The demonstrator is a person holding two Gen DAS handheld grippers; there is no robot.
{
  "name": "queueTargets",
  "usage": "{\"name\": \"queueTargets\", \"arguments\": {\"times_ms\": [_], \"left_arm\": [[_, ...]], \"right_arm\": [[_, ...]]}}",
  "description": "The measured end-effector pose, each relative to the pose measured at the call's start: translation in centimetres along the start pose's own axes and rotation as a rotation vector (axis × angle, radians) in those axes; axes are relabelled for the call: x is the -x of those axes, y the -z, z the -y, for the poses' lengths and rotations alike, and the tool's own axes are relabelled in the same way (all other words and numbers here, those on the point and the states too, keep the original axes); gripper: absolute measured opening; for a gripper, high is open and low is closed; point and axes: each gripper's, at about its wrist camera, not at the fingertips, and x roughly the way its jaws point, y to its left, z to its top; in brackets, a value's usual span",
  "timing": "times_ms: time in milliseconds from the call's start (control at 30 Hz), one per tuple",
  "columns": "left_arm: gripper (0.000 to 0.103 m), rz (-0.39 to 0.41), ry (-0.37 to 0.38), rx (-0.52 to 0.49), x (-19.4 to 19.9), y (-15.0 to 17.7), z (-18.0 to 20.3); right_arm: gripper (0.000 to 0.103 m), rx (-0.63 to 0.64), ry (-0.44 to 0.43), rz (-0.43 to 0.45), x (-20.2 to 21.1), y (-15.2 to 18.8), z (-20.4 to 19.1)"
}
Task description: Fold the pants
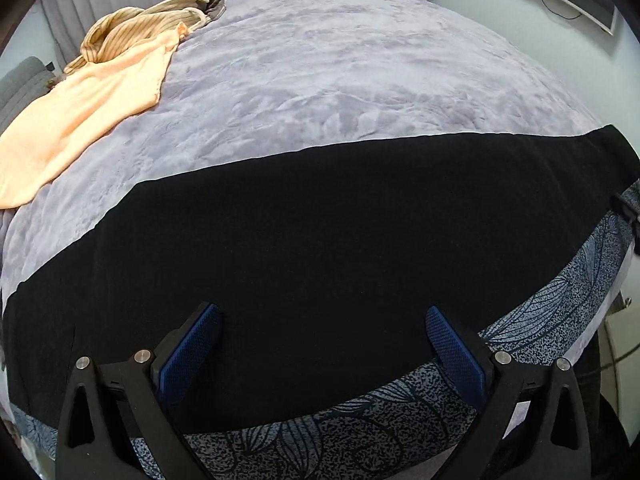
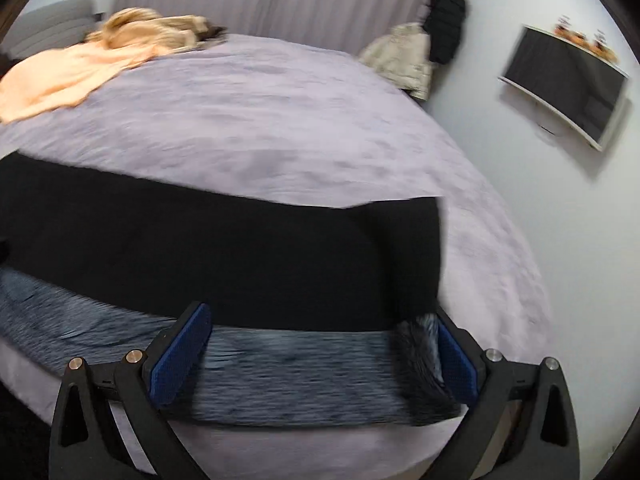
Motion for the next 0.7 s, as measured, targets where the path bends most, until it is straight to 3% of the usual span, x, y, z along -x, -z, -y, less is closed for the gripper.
{"name": "queueTargets", "arguments": {"times_ms": [33, 100, 200, 267, 333, 400, 467, 567, 700], "left_arm": [[0.103, 0.001, -0.005, -0.002, -0.1, 0.1, 0.1], [0.103, 0.001, -0.024, -0.002, 0.0, 0.0, 0.3], [0.103, 0.012, -0.049, -0.024, 0.8, 0.1, 1.0], [0.103, 0.023, -0.049, -0.045, 1.1, 0.1, 1.6], [0.103, 0.017, -0.064, -0.051, 1.0, 0.2, 1.9], [0.103, 0.014, -0.055, -0.048, 1.1, 0.0, 2.2], [0.103, 0.006, -0.041, -0.054, 1.2, -0.5, 3.0], [0.103, 0.025, -0.016, -0.105, 1.7, -1.8, 5.3], [0.103, 0.052, 0.062, -0.203, 2.5, -4.0, 10.7]], "right_arm": [[0.103, -0.068, 0.053, -0.017, -0.1, -0.1, 2.3], [0.103, -0.152, 0.055, -0.026, 0.2, 0.0, 5.0], [0.103, -0.217, -0.096, 0.049, 2.7, 1.0, 6.4], [0.102, -0.178, -0.232, 0.071, 3.7, 2.1, 6.0], [0.102, -0.179, -0.255, 0.039, 3.4, 3.5, 6.3], [0.102, -0.272, -0.306, 0.01, 2.7, 5.2, 8.8], [0.102, -0.353, -0.256, -0.015, 1.7, 6.2, 12.0], [0.102, -0.321, -0.114, -0.011, 0.2, 5.7, 14.2], [0.101, -0.272, -0.228, 0.001, -1.2, 4.0, 12.9]]}}
